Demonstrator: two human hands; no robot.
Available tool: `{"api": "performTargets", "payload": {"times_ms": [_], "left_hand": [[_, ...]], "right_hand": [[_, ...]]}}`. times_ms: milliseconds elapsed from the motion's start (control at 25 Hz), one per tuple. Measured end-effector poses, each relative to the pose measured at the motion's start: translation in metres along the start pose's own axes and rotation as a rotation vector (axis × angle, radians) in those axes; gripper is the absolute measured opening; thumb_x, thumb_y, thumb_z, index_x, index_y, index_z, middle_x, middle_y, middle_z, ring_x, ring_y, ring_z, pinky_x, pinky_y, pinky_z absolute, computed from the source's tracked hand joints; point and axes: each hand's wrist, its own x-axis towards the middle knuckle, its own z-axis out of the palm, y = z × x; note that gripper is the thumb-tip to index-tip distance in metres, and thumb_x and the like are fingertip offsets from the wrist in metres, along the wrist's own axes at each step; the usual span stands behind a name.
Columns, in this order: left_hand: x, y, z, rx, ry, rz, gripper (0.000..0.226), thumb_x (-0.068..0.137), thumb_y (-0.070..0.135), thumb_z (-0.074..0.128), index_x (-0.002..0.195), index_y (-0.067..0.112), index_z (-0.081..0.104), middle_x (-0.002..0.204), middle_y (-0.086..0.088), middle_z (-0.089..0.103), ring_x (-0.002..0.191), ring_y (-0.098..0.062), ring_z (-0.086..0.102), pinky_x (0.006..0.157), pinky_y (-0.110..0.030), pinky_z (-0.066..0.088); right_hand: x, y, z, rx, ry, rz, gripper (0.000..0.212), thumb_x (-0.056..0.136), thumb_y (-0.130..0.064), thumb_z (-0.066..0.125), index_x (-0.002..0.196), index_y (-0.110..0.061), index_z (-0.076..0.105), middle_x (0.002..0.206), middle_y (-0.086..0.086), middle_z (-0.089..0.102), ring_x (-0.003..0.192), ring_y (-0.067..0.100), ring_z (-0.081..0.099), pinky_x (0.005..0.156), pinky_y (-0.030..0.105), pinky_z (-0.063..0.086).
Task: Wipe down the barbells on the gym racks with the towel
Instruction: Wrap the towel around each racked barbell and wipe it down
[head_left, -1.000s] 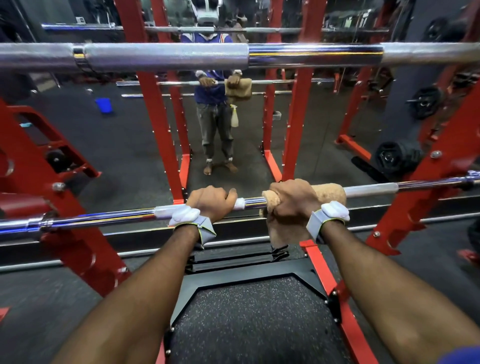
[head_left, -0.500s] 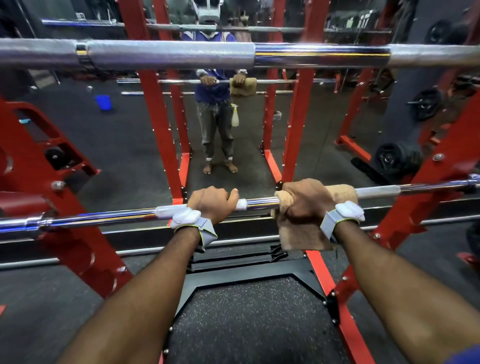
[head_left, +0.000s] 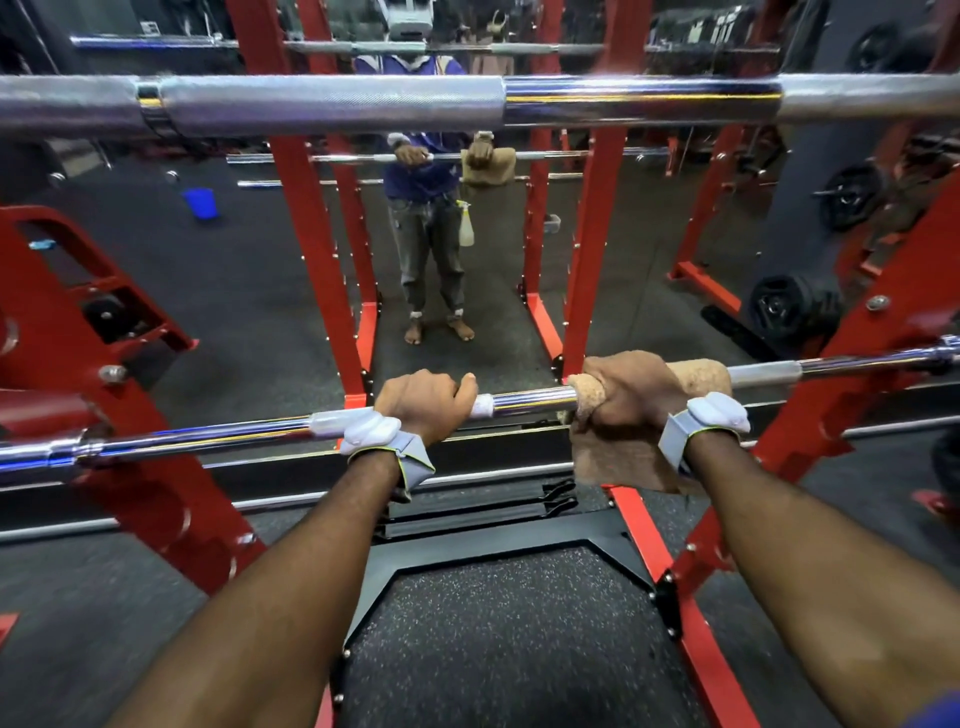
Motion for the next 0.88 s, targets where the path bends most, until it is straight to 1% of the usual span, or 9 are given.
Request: {"api": "performTargets", "payload": {"times_ms": [80, 200, 280, 360, 440, 600, 680, 800, 880], "left_hand": [[-0.002, 0.003, -0.003, -0.026, 0.025, -0.036, 0.044, 0.102, 0.038, 0.028, 0.106, 0.018, 0.067, 0.103, -0.010, 0.071, 0.102, -0.034, 0.064, 0.082, -0.037, 0.048], [-0.003, 0.006, -0.007, 0.009, 0.030, -0.009, 0.038, 0.103, 0.032, 0.031, 0.113, 0.017, 0.064, 0.106, -0.012, 0.070, 0.104, -0.035, 0.063, 0.088, -0.041, 0.050], [0.000, 0.006, -0.008, 0.010, 0.000, -0.019, 0.039, 0.103, 0.033, 0.031, 0.113, 0.016, 0.064, 0.108, -0.012, 0.069, 0.105, -0.035, 0.062, 0.087, -0.039, 0.049], [0.004, 0.006, -0.006, -0.041, -0.020, -0.071, 0.046, 0.101, 0.039, 0.029, 0.103, 0.014, 0.068, 0.106, -0.012, 0.070, 0.104, -0.033, 0.063, 0.079, -0.033, 0.044], [0.007, 0.006, -0.002, -0.087, -0.032, -0.123, 0.054, 0.098, 0.045, 0.026, 0.094, 0.013, 0.069, 0.102, -0.013, 0.070, 0.101, -0.032, 0.063, 0.074, -0.032, 0.039], [0.011, 0.000, 0.004, -0.006, -0.045, -0.069, 0.050, 0.097, 0.044, 0.022, 0.102, 0.014, 0.063, 0.110, -0.009, 0.068, 0.106, -0.031, 0.062, 0.071, -0.033, 0.036], [0.011, -0.002, 0.007, 0.005, -0.049, -0.055, 0.055, 0.094, 0.045, 0.019, 0.106, 0.014, 0.061, 0.111, -0.009, 0.068, 0.105, -0.031, 0.062, 0.069, -0.034, 0.034], [0.011, 0.000, 0.005, -0.085, -0.033, -0.137, 0.058, 0.098, 0.048, 0.023, 0.101, 0.012, 0.069, 0.108, -0.015, 0.069, 0.104, -0.033, 0.063, 0.074, -0.033, 0.037], [0.011, 0.002, 0.003, -0.090, -0.042, -0.142, 0.057, 0.098, 0.046, 0.024, 0.098, 0.012, 0.070, 0.107, -0.016, 0.068, 0.103, -0.033, 0.063, 0.075, -0.033, 0.037]], "right_hand": [[-0.003, -0.004, 0.005, -0.101, 0.081, 0.027, 0.045, 0.060, -0.060, 0.055, 0.091, -0.027, 0.056, 0.088, -0.005, 0.071, 0.084, 0.029, 0.068, 0.068, 0.036, 0.048], [-0.011, -0.027, 0.017, -0.132, 0.277, 0.039, 0.041, 0.048, -0.051, 0.066, 0.074, -0.025, 0.048, 0.071, -0.002, 0.060, 0.069, 0.028, 0.061, 0.065, 0.040, 0.039], [-0.013, -0.044, 0.019, -0.108, 0.385, 0.046, 0.044, 0.041, -0.043, 0.069, 0.073, -0.024, 0.045, 0.069, -0.002, 0.055, 0.067, 0.028, 0.056, 0.065, 0.040, 0.036], [-0.009, -0.065, 0.018, -0.100, 0.418, 0.030, 0.042, 0.040, -0.037, 0.065, 0.075, -0.025, 0.046, 0.072, -0.002, 0.054, 0.070, 0.027, 0.054, 0.067, 0.040, 0.035], [-0.001, -0.094, 0.017, -0.070, 0.437, 0.016, 0.039, 0.041, -0.033, 0.060, 0.076, -0.025, 0.047, 0.074, -0.003, 0.055, 0.071, 0.027, 0.054, 0.067, 0.040, 0.035], [0.010, -0.141, 0.017, -0.024, 0.459, -0.019, 0.036, 0.042, -0.032, 0.052, 0.076, -0.025, 0.046, 0.075, -0.002, 0.053, 0.072, 0.027, 0.050, 0.067, 0.040, 0.032], [0.012, -0.136, 0.016, -0.031, 0.486, -0.084, 0.032, 0.046, -0.035, 0.052, 0.076, -0.025, 0.045, 0.074, -0.002, 0.051, 0.071, 0.026, 0.049, 0.066, 0.040, 0.031], [0.014, -0.106, 0.018, -0.155, 0.505, -0.227, 0.025, 0.059, -0.035, 0.061, 0.078, -0.024, 0.049, 0.072, -0.002, 0.051, 0.066, 0.024, 0.051, 0.061, 0.039, 0.035], [0.013, -0.086, 0.016, -0.183, 0.443, -0.246, 0.032, 0.055, -0.038, 0.067, 0.078, -0.024, 0.051, 0.070, -0.003, 0.052, 0.064, 0.023, 0.054, 0.058, 0.038, 0.038]]}}
